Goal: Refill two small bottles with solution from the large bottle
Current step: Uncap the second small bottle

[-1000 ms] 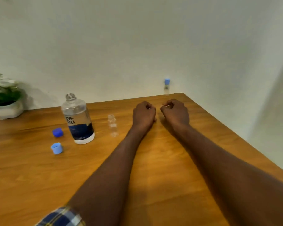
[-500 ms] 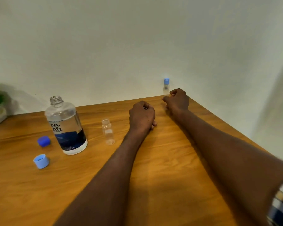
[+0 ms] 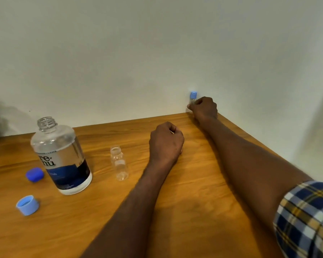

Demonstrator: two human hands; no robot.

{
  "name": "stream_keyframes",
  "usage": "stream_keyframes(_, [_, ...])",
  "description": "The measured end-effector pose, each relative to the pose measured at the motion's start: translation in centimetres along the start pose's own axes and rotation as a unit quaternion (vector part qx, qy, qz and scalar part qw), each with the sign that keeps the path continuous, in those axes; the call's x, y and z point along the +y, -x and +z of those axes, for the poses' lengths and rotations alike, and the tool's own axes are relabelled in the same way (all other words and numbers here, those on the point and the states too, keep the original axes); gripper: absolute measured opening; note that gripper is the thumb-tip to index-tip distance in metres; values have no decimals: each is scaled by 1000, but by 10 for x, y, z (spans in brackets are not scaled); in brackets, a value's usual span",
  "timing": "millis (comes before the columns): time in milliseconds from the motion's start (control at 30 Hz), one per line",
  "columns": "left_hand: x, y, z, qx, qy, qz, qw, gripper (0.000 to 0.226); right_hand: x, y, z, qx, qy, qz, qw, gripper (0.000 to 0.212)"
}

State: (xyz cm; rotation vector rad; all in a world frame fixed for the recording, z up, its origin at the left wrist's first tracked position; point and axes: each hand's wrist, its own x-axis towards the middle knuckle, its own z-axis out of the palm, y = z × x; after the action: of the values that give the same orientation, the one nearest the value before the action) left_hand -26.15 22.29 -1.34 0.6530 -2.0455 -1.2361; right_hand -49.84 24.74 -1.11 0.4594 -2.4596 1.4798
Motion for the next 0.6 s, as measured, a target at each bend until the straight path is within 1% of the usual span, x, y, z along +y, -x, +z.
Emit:
stream_keyframes(67, [-2, 0, 1, -2, -4, 1, 1000, 11, -1, 8, -4, -7, -60, 1, 998, 15])
stream_keyframes(133, [-4, 1, -1, -3, -7, 9, 1000, 14, -8, 23, -12, 15, -157, -24, 987, 6])
stream_keyframes(200, [-4, 3, -1, -14, -21, 18, 1000, 16, -20, 43, -27, 39, -247, -45, 967, 9])
stream_keyframes(233, [-2, 3, -2, -18, -20, 20, 999, 15, -28, 54, -37, 24, -296, -38, 954, 13])
stream_keyframes(267, [-2, 4, -2, -18, -15, 20, 1000, 14, -35, 67, -46, -10, -349, -8, 937, 17])
stream_keyframes(300, [1, 4, -3, -13, -3, 18, 1000, 13, -43, 79, -57, -51, -407, 30, 912, 20])
stream_keyframes(333, [3, 5, -4, -7, 13, 13, 1000, 13, -50, 93, -67, -101, -479, 67, 869, 24])
stream_keyframes(400, [10, 8, -7, -1, 41, 8, 999, 14, -58, 122, -88, -198, -620, 122, 750, 43])
stream_keyframes(433, [13, 10, -9, 1, 50, 9, 999, 14, -58, 136, -96, -237, -657, 131, 703, 46])
stream_keyframes(467, [17, 15, -11, 5, 60, 12, 998, 12, -59, 152, -105, -265, -672, 132, 679, 45])
stream_keyframes(600, [33, 48, -26, 20, 112, 27, 993, 14, -60, 202, -128, -321, -677, 123, 650, 48])
